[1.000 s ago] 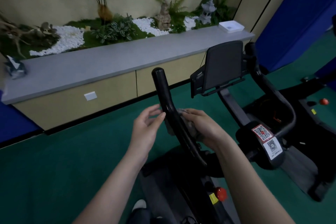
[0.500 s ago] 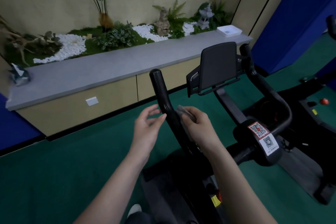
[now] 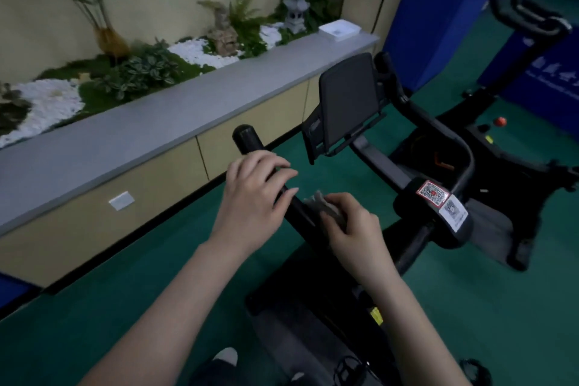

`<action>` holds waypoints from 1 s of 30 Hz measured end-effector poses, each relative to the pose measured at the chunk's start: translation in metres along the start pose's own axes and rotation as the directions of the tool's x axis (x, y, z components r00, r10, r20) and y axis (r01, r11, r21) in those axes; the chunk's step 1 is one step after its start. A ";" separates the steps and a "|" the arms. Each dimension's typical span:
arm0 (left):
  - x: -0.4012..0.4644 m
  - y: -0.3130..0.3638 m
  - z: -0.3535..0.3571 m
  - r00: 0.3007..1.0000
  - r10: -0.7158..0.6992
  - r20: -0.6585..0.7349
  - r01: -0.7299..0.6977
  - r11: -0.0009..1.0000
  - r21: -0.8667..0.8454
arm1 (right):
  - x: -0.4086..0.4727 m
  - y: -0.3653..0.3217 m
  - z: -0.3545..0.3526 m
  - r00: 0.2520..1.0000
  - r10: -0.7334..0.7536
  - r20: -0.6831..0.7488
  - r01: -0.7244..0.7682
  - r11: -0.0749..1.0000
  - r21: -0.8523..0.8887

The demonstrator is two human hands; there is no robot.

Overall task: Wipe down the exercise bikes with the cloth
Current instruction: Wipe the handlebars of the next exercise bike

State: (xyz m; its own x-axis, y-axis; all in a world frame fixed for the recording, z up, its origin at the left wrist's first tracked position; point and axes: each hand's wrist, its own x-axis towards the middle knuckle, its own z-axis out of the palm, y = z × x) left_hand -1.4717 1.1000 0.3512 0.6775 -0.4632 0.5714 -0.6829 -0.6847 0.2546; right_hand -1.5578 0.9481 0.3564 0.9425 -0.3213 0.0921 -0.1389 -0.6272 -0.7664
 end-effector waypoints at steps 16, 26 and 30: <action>0.026 -0.058 0.014 0.862 0.492 0.119 -0.491 0.870 -0.037 | -0.040 -0.036 0.076 0.733 0.077 -0.676 -0.312 0.921 -0.234; 0.027 -0.065 0.022 0.832 0.551 0.061 -0.548 0.834 -0.058 | -0.045 -0.038 0.113 0.464 0.077 -0.882 -0.425 0.894 -0.146; 0.029 -0.068 0.024 0.819 0.572 0.047 -0.571 0.820 -0.037 | -0.039 -0.044 0.134 0.187 0.171 -0.967 -0.395 0.915 0.085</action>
State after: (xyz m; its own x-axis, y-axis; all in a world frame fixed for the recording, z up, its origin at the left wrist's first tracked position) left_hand -1.3994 1.1199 0.3317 0.1766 -0.7976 0.5767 -0.9571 -0.2759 -0.0884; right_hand -1.5474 1.0831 0.3013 -0.1414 -0.8538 0.5010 -0.4732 -0.3862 -0.7918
